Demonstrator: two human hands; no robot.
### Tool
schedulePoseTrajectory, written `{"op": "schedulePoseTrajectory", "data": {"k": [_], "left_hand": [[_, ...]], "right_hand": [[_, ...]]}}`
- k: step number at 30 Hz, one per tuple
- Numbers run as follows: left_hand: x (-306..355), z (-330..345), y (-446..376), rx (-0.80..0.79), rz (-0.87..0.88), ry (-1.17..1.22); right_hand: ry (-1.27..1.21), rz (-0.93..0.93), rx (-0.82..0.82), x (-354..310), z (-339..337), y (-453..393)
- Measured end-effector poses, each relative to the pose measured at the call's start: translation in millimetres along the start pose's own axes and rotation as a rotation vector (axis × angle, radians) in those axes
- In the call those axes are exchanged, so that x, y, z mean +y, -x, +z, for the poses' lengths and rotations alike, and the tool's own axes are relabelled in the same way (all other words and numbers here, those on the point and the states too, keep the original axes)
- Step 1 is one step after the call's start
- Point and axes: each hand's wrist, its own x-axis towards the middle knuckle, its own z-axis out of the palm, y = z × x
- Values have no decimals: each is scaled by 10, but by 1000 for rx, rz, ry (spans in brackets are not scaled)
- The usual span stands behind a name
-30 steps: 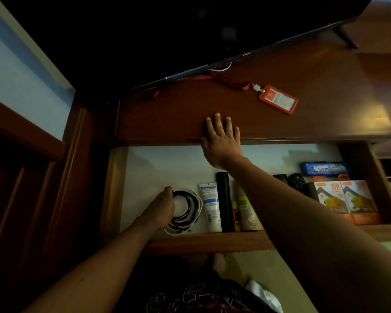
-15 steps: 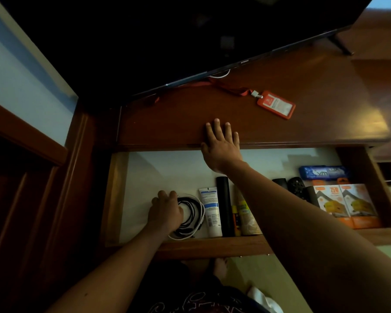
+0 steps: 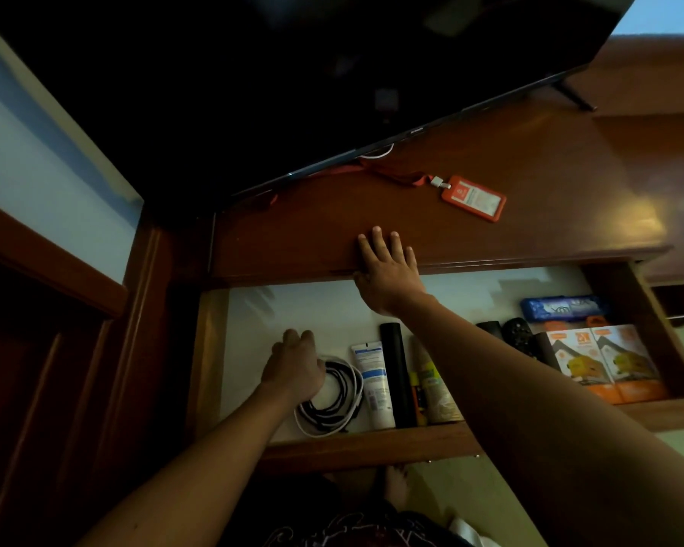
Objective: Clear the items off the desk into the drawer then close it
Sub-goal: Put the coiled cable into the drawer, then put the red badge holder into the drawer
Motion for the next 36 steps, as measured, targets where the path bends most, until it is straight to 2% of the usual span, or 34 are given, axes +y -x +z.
{"op": "schedulePoseTrajectory", "data": {"k": [7,11,14,23,28,32,36], "left_hand": [[417,-562,-129,260,335,35],[762,-855,-294,309,439,87],[1022,-992,-512,339,493,67],[1859,-1222,-1228,335,384,2],[2164,-1218,-1656,349,354,-78],[2337,-1138,-1957,319,262,-210],[2385,-1062,-2122,338,179,-244]], "right_hand": [[-125,25,-24,14,-196,39],[-259,93,18,113,-319,148],[-323,141,108,262,-450,227],[-288,233,308,1030,-988,103],[-192,275,193,1532,-1105,-240],[-141,243,88,1846,-1104,-465],[-97,193,97,2023,-1134,-576]]}}
